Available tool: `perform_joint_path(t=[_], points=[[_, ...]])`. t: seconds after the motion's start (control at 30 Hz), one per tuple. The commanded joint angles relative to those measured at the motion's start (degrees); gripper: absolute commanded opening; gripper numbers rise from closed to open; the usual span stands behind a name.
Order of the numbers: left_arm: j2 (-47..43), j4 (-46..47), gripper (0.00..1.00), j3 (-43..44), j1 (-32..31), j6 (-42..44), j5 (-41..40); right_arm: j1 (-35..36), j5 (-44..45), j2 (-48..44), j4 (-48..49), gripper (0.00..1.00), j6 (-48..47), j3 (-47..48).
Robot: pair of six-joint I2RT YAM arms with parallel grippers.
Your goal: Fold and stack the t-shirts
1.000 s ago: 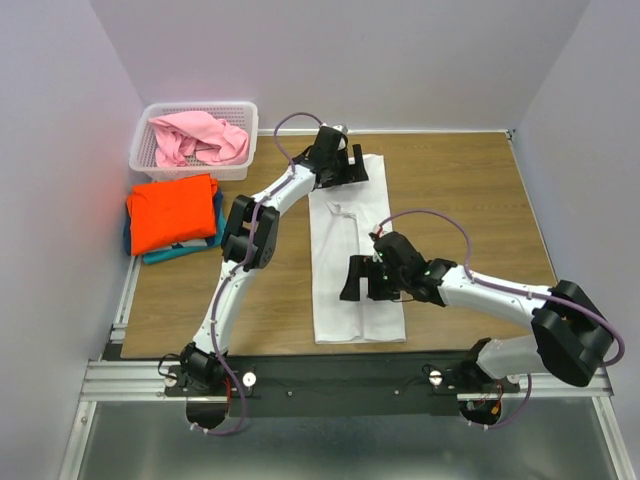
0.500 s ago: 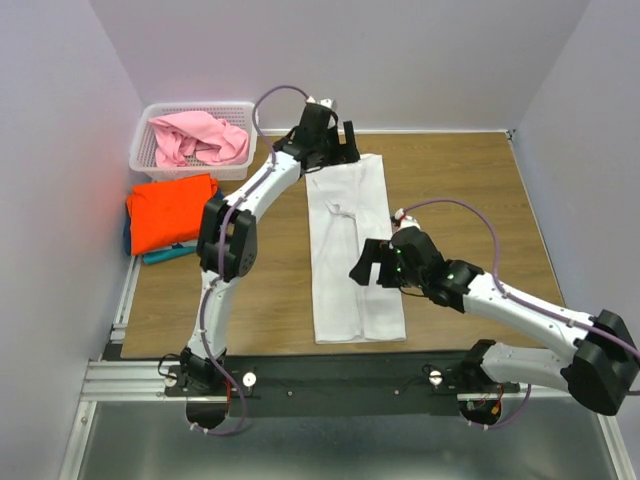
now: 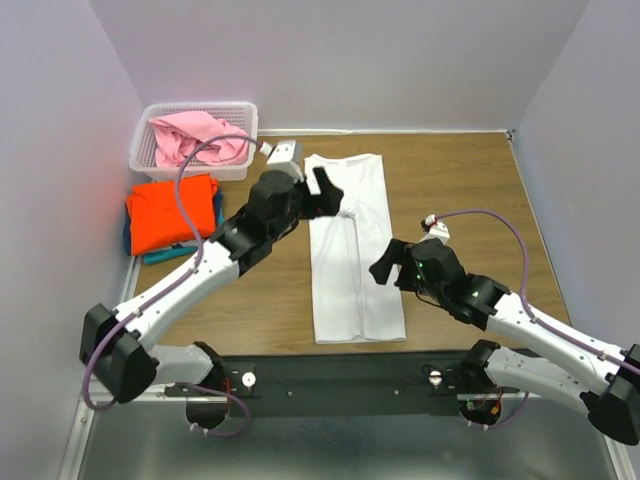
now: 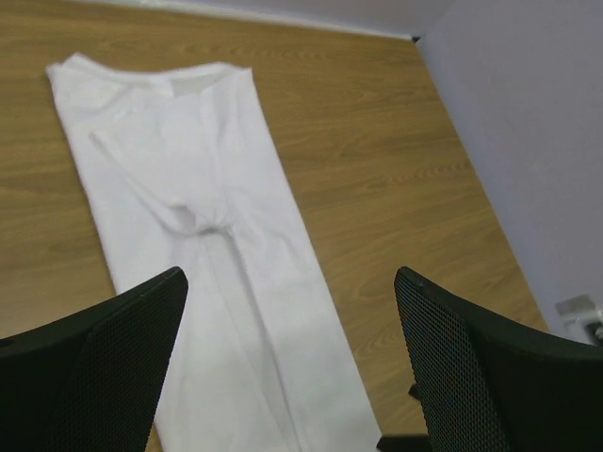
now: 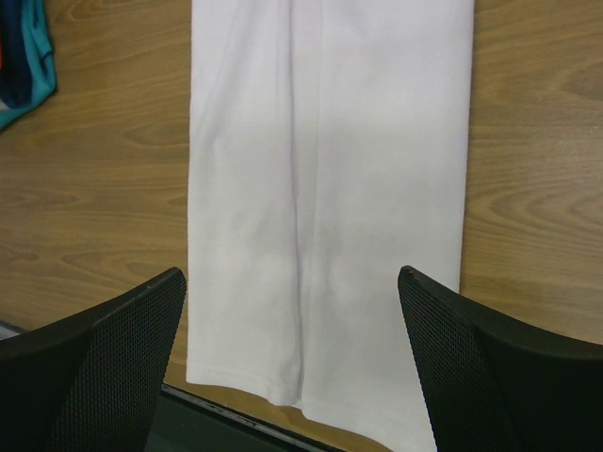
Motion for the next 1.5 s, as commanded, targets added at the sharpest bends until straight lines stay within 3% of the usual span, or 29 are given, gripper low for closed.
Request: perform_joint_path(t=[0.0,0.3,0.53,0.77,1.17,1.4,1.43,1.47], points=[[-7.46,2.28,0.98,-11.58,-1.01,-5.85,-6.23,0.17,3.65,-1.12,-2.11,1.00,1.99,-1.97],[-26.09,2.02,0.98,-33.73,-4.16,-16.84,-3.87,0.25,4.27,0.64,-2.20,1.00,2.25,-3.64],[-25.41,0.27,0.98,-42.01,-10.05,-22.73,-1.49,0.17,4.27,2.75,-2.20,1.00,1.28,-3.64],[-24.26,-0.87,0.98,-45.88,-19.97,-30.11,-0.87,0.17,2.16,1.87,-3.77,1.00,2.25,-5.75],[-20.84,-4.57,0.89,-48.26,-27.46,-37.06,2.20,0.08,5.50,0.99,-8.00,1.00,4.10,-6.90],[-15.31,-3.34,0.77,-46.85,-27.90,-36.53,1.76,0.17,5.94,2.40,-8.00,1.00,4.36,-6.72],[-14.08,-2.73,0.69,-46.59,-27.90,-36.10,2.02,0.08,5.85,2.74,-8.09,1.00,4.53,-6.63],[-13.37,-2.81,0.68,-46.41,-27.90,-35.92,2.11,0.16,5.85,2.84,-8.09,1.00,4.54,-6.46]])
